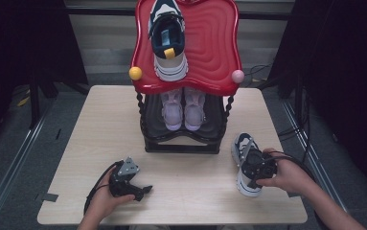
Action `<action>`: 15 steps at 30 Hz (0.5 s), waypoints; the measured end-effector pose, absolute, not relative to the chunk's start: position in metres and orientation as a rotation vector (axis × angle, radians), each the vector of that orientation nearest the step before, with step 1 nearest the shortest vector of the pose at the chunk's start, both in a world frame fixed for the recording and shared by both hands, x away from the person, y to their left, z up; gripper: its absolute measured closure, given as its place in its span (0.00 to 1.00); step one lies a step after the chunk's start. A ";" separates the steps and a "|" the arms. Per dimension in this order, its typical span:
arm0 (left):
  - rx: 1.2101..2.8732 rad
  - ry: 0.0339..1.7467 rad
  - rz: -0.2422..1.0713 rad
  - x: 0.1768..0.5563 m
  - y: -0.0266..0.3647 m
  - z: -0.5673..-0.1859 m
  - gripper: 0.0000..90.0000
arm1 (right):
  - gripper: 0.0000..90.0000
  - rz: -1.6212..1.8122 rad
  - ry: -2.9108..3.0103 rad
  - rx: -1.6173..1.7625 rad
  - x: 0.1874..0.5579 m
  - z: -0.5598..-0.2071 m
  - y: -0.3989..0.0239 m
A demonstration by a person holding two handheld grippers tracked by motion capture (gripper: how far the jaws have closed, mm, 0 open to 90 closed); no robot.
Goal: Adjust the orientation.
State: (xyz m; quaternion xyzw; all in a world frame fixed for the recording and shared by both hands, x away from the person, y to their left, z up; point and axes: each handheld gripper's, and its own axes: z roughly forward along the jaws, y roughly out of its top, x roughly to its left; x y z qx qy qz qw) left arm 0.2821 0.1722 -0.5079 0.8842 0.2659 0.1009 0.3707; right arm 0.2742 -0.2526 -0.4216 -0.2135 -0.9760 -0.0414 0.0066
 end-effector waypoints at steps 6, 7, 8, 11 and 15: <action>2.268 0.681 0.259 0.282 0.172 -0.508 0.08 | 0.81 -0.194 -3.035 -0.732 0.272 -0.417 -0.254; 2.268 0.682 0.258 0.282 0.172 -0.508 0.08 | 0.81 -0.220 -3.021 -0.764 0.271 -0.415 -0.254; 2.268 0.681 0.258 0.282 0.172 -0.508 0.08 | 0.81 -0.247 -3.019 -0.775 0.272 -0.412 -0.256; 2.262 0.686 0.258 0.282 0.172 -0.508 0.08 | 0.81 -0.280 -3.009 -0.789 0.273 -0.400 -0.257; 2.261 0.687 0.257 0.282 0.172 -0.508 0.08 | 0.81 -0.303 -3.001 -0.821 0.275 -0.384 -0.258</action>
